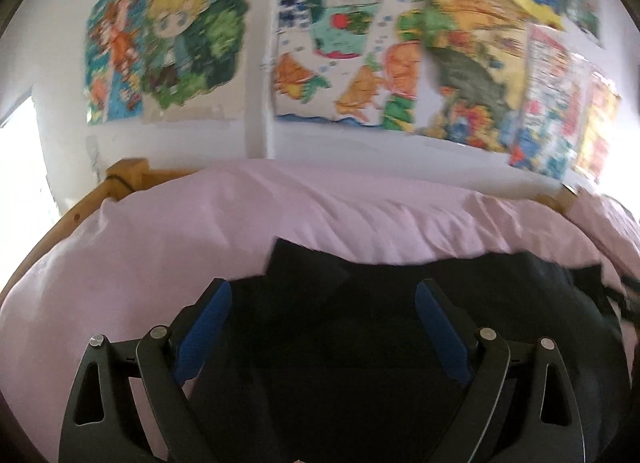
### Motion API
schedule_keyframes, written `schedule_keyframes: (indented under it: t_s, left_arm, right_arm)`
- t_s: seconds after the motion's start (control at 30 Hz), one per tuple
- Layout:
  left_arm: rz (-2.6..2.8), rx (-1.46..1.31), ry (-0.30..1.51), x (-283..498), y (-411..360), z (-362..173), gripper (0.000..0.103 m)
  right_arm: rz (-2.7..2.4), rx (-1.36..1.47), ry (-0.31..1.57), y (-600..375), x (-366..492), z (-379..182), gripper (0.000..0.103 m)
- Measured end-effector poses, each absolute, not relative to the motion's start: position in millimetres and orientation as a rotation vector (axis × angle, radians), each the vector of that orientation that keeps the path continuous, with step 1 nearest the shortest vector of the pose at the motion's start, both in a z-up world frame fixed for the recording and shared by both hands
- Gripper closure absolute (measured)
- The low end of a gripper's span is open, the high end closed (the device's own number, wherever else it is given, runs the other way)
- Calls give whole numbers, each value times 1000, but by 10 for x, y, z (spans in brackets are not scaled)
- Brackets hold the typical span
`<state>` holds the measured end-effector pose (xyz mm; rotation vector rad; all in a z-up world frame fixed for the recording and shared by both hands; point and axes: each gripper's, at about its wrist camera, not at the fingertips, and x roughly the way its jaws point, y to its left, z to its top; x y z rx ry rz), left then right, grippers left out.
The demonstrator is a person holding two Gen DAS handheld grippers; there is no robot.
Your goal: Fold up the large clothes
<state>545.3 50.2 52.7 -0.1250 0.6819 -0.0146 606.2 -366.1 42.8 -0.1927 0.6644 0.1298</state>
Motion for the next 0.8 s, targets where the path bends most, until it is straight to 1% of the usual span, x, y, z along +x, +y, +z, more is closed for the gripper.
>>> schedule_keyframes:
  t_s: [0.07, 0.1, 0.13, 0.2, 0.27, 0.33, 0.53, 0.8]
  left_arm:
    - [-59, -87, 676, 5293, 380, 536, 13]
    - [-73, -75, 675, 5230, 338, 537, 12]
    - [-97, -58, 673, 5146, 281, 536, 12]
    - [-142, -32, 672, 4998, 178, 523, 5]
    - [-179, -14, 670, 4868, 86, 509, 3]
    - [-216, 1, 674, 4770, 6, 489, 2]
    - [-274, 61, 702, 4699, -258, 347, 2]
    - [-230, 14, 731, 5105, -384, 279, 2]
  right_arm:
    - [128, -175, 632, -3709, 5943, 509, 14]
    - [130, -173, 617, -3721, 5889, 547, 10]
    - [138, -170, 603, -3731, 5818, 580, 8]
    - [156, -165, 580, -3736, 5659, 630, 7]
    - [182, -152, 573, -3727, 5481, 644, 5]
    - [206, -141, 583, -3700, 5358, 620, 1]
    - [301, -104, 640, -3479, 5139, 544, 1]
    - [339, -67, 676, -3154, 5325, 450, 1]
